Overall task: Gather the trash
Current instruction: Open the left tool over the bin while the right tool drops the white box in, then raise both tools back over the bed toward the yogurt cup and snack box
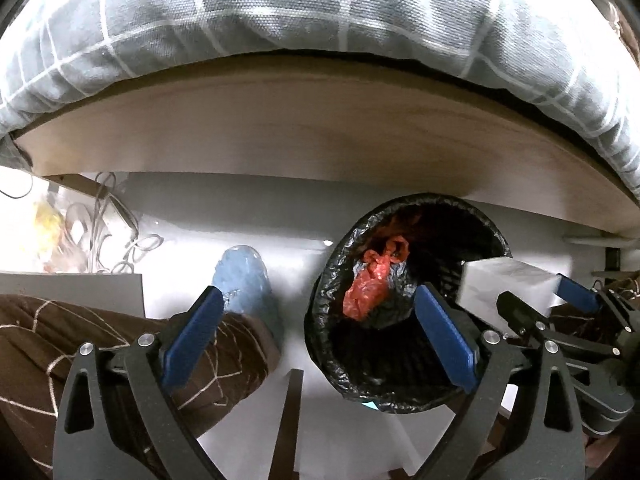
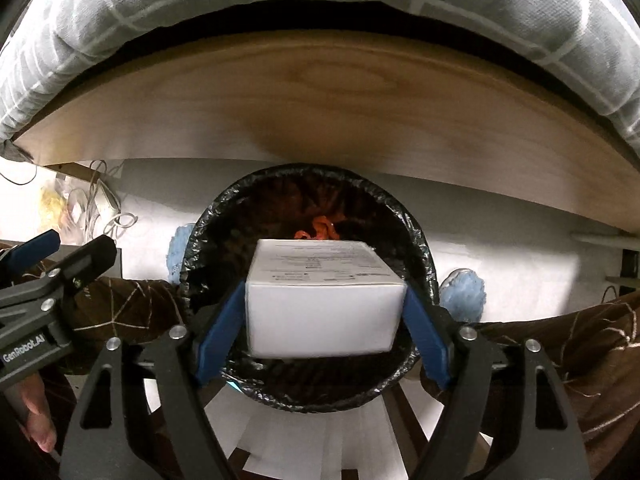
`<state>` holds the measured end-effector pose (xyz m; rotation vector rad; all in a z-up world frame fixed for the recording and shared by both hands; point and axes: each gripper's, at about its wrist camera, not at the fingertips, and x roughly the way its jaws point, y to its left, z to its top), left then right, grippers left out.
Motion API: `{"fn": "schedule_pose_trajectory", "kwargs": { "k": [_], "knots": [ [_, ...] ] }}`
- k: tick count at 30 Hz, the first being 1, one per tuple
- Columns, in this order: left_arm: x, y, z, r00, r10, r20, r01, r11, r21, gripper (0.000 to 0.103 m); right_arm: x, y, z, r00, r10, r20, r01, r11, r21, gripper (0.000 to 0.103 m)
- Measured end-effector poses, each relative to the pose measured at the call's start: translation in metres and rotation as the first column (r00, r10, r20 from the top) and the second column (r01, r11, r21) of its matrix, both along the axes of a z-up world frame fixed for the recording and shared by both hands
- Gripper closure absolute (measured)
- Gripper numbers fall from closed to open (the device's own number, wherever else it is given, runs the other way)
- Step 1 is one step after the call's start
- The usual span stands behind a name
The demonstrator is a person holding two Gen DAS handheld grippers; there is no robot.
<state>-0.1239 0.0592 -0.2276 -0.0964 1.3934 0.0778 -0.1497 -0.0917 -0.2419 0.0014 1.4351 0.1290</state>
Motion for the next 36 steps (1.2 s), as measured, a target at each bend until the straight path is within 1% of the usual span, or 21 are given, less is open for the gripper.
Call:
{"fn": "schedule_pose_trajectory", "kwargs": {
  "k": [3, 5, 9, 11, 13, 15, 20, 23, 27, 30, 33, 36],
  "knots": [
    [0.001, 0.002, -0.001, 1.0, 0.006, -0.002, -0.006, 1.0, -0.006, 0.008, 0.0, 0.001, 0.001, 1.0, -0.003, 0.021, 0.004, 1.0, -0.011, 0.01],
    [0.002, 0.001, -0.001, 1.0, 0.005, -0.001, -0.005, 1.0, -0.006, 0.008, 0.0, 0.0, 0.001, 1.0, -0.006, 0.024, 0.007, 1.0, -0.013, 0.008],
    [0.004, -0.003, 0.002, 1.0, -0.001, 0.018, 0.001, 1.0, 0.001, 0.008, 0.0, -0.004, 0.005, 0.999, -0.008, 0.044, 0.009, 1.0, -0.028, 0.007],
    [0.006, -0.006, 0.007, 0.999, -0.007, 0.04, 0.006, 1.0, 0.008, 0.008, 0.0, -0.007, 0.011, 0.997, -0.012, 0.07, 0.015, 0.999, -0.042, 0.007],
    [0.009, -0.01, 0.013, 0.998, -0.015, 0.065, 0.013, 0.999, 0.035, 0.008, -0.001, -0.009, 0.018, 0.995, -0.015, 0.103, 0.021, 0.998, -0.055, 0.007],
    [0.01, -0.013, 0.022, 0.995, -0.024, 0.1, 0.019, 0.999, 0.048, 0.008, -0.002, -0.013, 0.029, 0.988, -0.019, 0.153, 0.03, 0.997, -0.072, 0.007],
    [0.012, -0.017, 0.046, 0.983, -0.029, 0.18, 0.023, 0.999, 0.034, 0.008, -0.005, -0.026, 0.06, 0.964, -0.035, 0.264, 0.061, 0.994, -0.092, 0.007],
    [0.01, -0.022, 0.064, 0.971, -0.04, 0.236, 0.031, 0.999, 0.042, 0.008, -0.01, -0.035, 0.085, 0.94, -0.044, 0.337, 0.082, 0.992, -0.1, 0.007],
    [0.005, -0.03, 0.089, 0.952, -0.053, 0.302, 0.044, 0.998, 0.038, 0.008, -0.012, -0.043, 0.109, 0.915, -0.042, 0.401, 0.096, 0.988, -0.117, 0.007],
    [0.003, -0.034, 0.101, 0.943, -0.058, 0.329, 0.044, 0.998, 0.049, 0.008, -0.012, -0.049, 0.128, 0.894, -0.042, 0.446, 0.102, 0.988, -0.112, 0.007],
    [0.004, -0.035, 0.113, 0.936, -0.055, 0.348, 0.045, 0.998, 0.035, 0.008, -0.012, -0.053, 0.146, 0.876, -0.041, 0.481, 0.102, 0.99, -0.101, 0.007],
    [0.007, -0.037, 0.126, 0.928, -0.064, 0.368, 0.052, 0.998, 0.043, 0.008, -0.011, -0.055, 0.161, 0.855, -0.038, 0.517, 0.107, 0.989, -0.103, 0.007]
  ]
}}
